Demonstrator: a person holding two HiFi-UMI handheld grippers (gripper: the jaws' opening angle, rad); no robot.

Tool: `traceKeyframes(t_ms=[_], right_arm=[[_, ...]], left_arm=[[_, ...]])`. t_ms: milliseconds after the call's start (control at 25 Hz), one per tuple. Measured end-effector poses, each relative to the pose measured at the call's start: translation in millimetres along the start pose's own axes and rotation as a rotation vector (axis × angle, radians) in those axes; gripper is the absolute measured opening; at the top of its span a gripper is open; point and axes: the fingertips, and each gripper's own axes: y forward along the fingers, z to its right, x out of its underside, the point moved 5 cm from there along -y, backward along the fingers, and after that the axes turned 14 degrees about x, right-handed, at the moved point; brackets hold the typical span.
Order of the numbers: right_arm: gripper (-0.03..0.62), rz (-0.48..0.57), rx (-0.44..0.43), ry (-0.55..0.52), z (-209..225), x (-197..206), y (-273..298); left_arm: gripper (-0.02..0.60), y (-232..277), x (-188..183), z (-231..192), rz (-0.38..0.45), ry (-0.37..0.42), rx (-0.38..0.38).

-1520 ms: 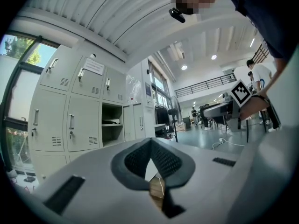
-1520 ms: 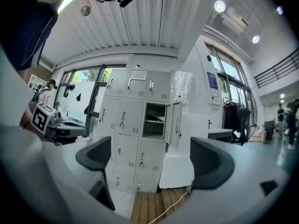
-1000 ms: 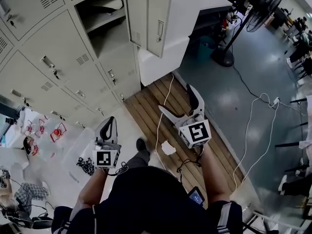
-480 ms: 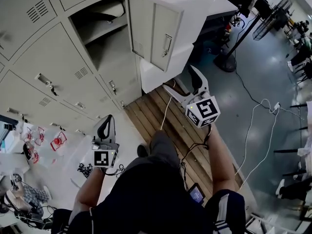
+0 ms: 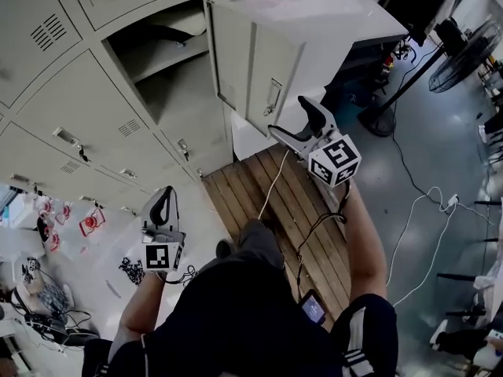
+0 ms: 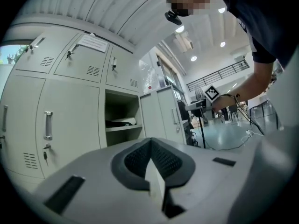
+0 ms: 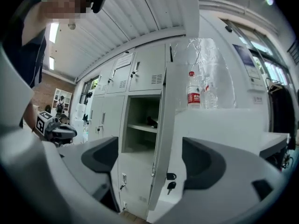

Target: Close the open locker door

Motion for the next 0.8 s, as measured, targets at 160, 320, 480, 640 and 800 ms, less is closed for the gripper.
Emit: traceKeyframes(t_ms=[160,320,480,640,800], right_arm=[[0.414,-0.008,-0.089,-0.01,19,11,19],[0.403,-0.011,-0.183,-0.006,32,18,31],[0.383,-0.019,-0.273,-0.007,37,21,39],[0.348,-0.023,-0.336,0.009,40,24,42],[0.336,-0.04,-0.403,0.007,36,27,47]], left_arm=[[0.003,15,-3,4,-0.01,0.005,-0.062],[0.003,26,-4,9,-0.023,0.007,-0.11],[0.003,34,-5,16,-0.037,0.009,-0.141],[0.003,37,-5,22,-0.048,0.01,-0.161],[0.003,37,-2,26,-0.053,0.011,-0.172]])
